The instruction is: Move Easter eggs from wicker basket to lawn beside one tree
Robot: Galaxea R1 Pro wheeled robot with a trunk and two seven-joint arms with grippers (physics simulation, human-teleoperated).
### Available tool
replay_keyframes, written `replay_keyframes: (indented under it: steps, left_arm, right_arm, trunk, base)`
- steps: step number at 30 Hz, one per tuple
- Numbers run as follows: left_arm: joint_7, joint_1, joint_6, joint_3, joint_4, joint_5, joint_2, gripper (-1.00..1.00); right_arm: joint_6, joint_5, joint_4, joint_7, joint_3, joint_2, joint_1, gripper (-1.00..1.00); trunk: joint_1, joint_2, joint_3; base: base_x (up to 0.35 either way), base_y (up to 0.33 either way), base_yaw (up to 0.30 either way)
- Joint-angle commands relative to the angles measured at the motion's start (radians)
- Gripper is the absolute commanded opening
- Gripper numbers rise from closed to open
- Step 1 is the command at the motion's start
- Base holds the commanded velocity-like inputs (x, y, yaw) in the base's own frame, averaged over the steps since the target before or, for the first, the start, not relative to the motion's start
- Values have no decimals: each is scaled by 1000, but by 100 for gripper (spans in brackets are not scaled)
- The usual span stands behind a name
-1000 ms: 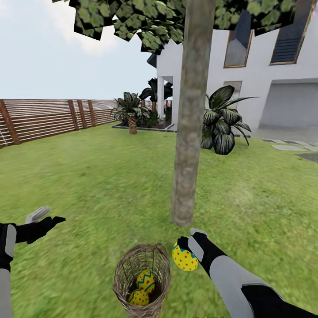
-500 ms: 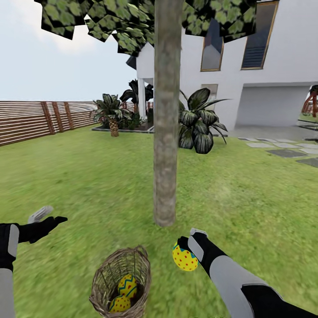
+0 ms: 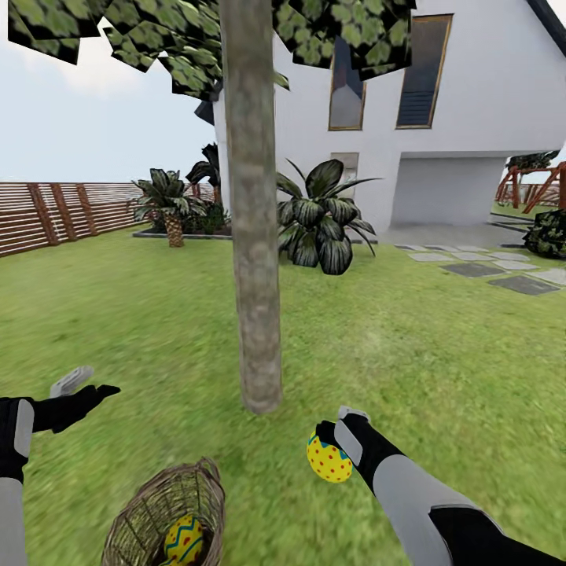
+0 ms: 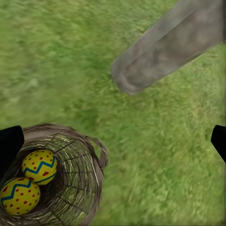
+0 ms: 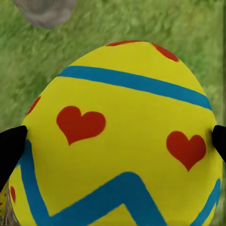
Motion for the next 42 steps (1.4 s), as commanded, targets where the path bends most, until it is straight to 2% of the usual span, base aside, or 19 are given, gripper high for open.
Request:
replay_keyframes:
  steps: [1, 11, 23, 30, 32, 35, 42]
  left_arm:
    - [-3, -1, 6, 2, -1, -1, 0, 100]
    - [-2, -1, 6, 2, -1, -1, -4, 100]
    - [-2, -1, 5, 2, -1, -2, -13, 100]
    - [-2, -1, 5, 2, -1, -2, -13, 100]
    - [-2, -1, 5, -14, -1, -2, -12, 100]
    - [-3, -1, 4, -59, -1, -2, -11, 100]
    - [-3, -1, 4, -68, -1, -1, -11, 100]
  right_arm:
    - [4, -4, -2, -4, -3, 1, 0, -100]
    - [4, -4, -2, -4, -3, 1, 0, -100]
    - [4, -4, -2, -4, -3, 1, 0, -100]
    - [3, -4, -2, -4, -3, 1, 0, -100]
    - [3, -4, -2, -4, -3, 1, 0, -100]
    - [2, -4, -3, -4, -3, 1, 0, -100]
    - [2, -4, -2, -4, -2, 1, 0, -100]
  trunk:
    - [0, -1, -1]
    - [0, -1, -1]
    - [0, -1, 3]
    - [0, -1, 3]
    - [0, -1, 3]
    - [0, -1, 3]
    - [0, -1, 7]
  base:
    - [174, -255, -1]
    - [121, -281, 10]
    - [24, -308, 250]
    - [0, -329, 35]
    - [0, -330, 1]
    - [0, -330, 0]
    - [0, -327, 160]
